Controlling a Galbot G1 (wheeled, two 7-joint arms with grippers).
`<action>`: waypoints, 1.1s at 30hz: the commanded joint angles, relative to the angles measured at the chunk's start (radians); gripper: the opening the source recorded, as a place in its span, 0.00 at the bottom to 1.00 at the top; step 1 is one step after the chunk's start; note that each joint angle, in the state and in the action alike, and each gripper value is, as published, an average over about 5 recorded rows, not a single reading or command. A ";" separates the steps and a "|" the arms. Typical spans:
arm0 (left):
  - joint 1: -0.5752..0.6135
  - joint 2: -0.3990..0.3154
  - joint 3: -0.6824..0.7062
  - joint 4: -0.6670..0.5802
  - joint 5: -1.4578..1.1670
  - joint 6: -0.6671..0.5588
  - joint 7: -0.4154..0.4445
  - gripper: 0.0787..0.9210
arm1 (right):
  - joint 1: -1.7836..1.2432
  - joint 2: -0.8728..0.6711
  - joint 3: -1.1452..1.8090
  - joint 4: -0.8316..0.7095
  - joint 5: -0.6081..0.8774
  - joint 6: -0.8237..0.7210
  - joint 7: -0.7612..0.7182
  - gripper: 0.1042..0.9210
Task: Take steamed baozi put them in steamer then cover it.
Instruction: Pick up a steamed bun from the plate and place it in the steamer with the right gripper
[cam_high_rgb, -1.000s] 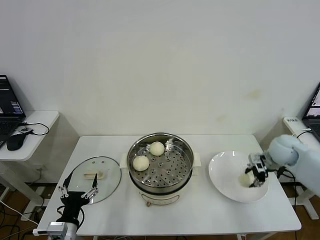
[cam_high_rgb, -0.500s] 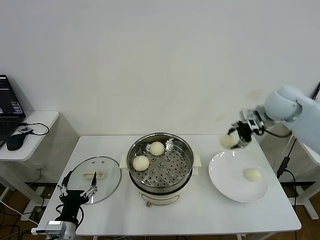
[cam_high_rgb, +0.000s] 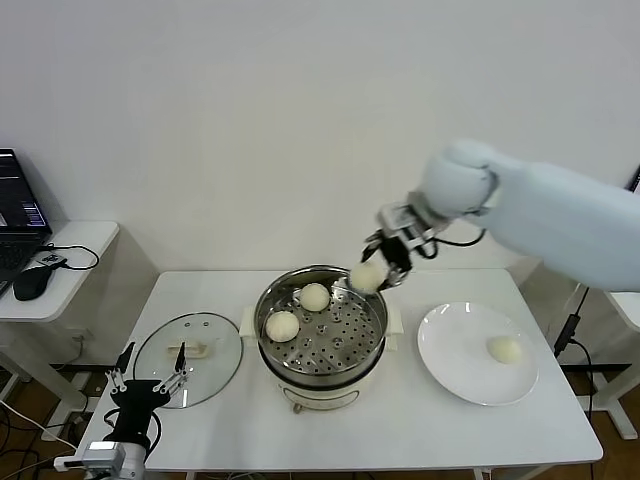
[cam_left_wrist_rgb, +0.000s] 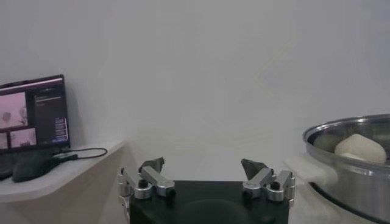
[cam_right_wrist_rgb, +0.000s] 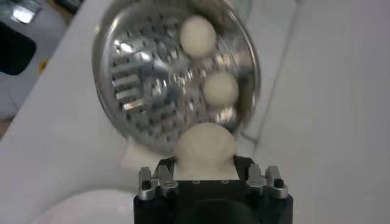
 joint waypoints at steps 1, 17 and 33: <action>0.000 -0.009 -0.009 0.001 -0.002 -0.002 0.000 0.88 | -0.031 0.175 -0.105 -0.014 -0.079 0.098 0.000 0.63; 0.000 -0.022 -0.008 0.003 -0.002 -0.007 -0.001 0.88 | -0.112 0.252 -0.141 -0.009 -0.183 0.212 0.036 0.64; 0.000 -0.021 -0.007 0.000 -0.001 -0.010 -0.001 0.88 | -0.065 0.207 -0.124 -0.004 -0.145 0.221 0.026 0.73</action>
